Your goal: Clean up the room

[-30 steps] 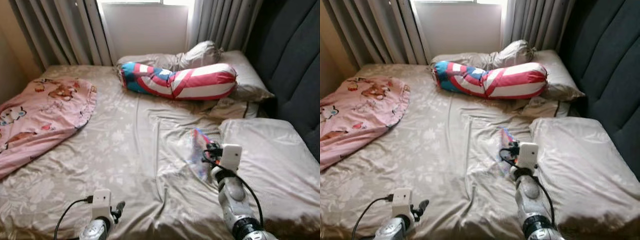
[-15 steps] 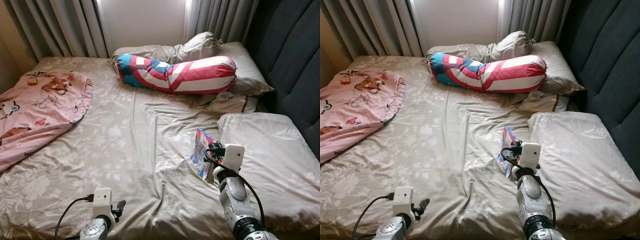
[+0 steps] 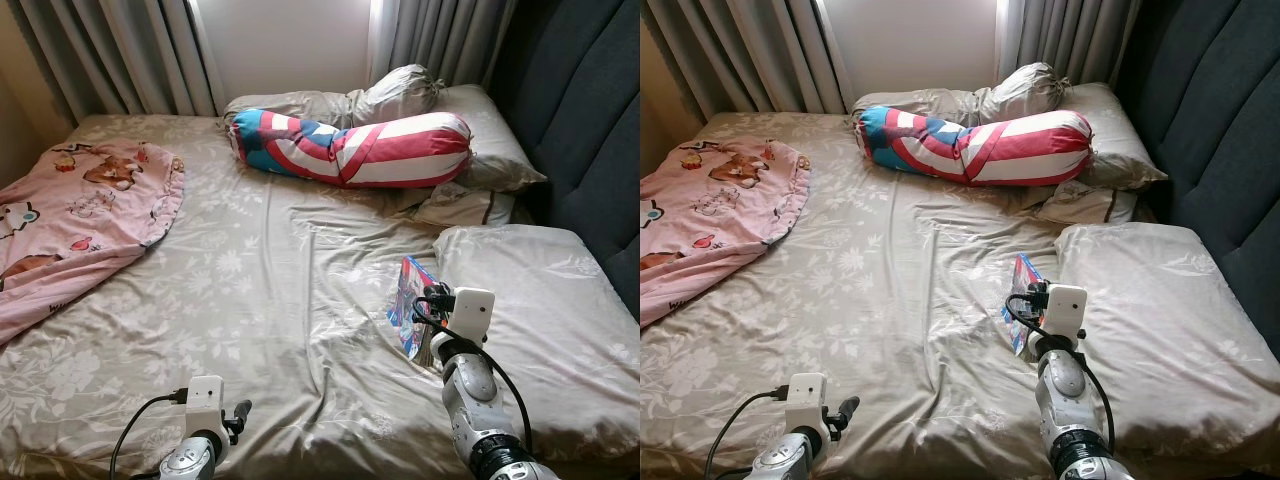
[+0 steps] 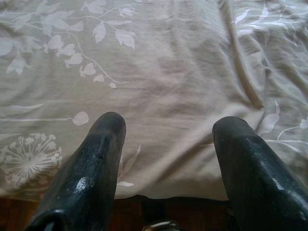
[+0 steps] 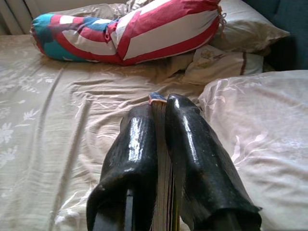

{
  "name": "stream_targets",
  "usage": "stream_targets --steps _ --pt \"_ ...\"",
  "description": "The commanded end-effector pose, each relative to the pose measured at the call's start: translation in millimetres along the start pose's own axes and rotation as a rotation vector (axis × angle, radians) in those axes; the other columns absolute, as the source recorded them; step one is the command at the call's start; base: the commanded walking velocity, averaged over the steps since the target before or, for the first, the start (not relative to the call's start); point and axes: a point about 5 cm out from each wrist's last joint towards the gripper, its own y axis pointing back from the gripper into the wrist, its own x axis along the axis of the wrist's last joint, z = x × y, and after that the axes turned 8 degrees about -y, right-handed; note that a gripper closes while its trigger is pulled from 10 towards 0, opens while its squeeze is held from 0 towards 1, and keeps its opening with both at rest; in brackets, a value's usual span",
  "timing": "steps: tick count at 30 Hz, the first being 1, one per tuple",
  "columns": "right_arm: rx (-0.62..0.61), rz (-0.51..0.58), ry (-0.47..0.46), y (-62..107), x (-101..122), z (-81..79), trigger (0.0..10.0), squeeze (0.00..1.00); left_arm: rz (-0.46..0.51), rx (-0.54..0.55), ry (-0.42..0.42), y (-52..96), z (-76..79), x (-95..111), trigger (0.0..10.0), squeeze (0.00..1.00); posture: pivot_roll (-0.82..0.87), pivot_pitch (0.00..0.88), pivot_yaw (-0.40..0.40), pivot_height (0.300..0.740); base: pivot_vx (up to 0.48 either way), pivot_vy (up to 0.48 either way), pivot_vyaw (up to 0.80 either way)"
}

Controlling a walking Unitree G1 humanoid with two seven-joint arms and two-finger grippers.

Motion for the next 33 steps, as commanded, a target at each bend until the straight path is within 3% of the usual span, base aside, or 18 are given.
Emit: stream_targets --steps 1,9,12,18,20,27,33 --pt "0.009 0.03 0.02 -6.7 11 -2.3 10.0 0.0 -0.003 -0.004 -0.013 -0.1 0.6 0 10.0 0.0 -0.1 0.0 -0.012 0.725 0.0 0.0 0.0" --pt "0.026 0.049 0.006 -5.2 11 -4.4 10.0 0.0 0.038 0.009 -0.007 -2.3 -2.3 9 10.0 0.0 -0.1 0.0 -0.011 0.69 0.0 0.0 0.0" --pt "0.03 0.055 0.006 -4.6 11 -4.6 10.0 0.0 0.1 0.021 -0.004 -5.0 -3.8 22 10.0 0.0 -0.1 0.0 -0.011 0.69 0.0 0.0 0.0" --pt "0.042 0.045 0.005 -4.1 10 -5.9 10.0 0.0 0.34 0.062 -0.038 -9.1 -10.0 74 10.0 0.0 -0.1 0.0 -0.01 0.69 0.0 0.0 0.0" --pt "0.048 0.043 0.002 -3.8 9 -6.8 10.0 0.0 0.379 0.07 -0.043 -8.3 -12.4 81 10.0 0.0 -0.1 0.0 -0.008 0.69 0.0 0.0 0.0" --pt "0.066 0.013 0.014 -4.1 6 -10.4 10.0 0.0 0.438 0.08 -0.058 -4.0 -19.4 86 10.0 0.0 -0.1 0.0 -0.004 0.69 0.0 0.0 0.0" --pt "0.075 0.015 0.016 -3.9 5 -12.4 10.0 0.0 0.438 0.066 -0.061 -3.3 -18.5 84 10.0 0.0 -0.11 0.0 -0.002 0.66 0.0 0.0 0.0"
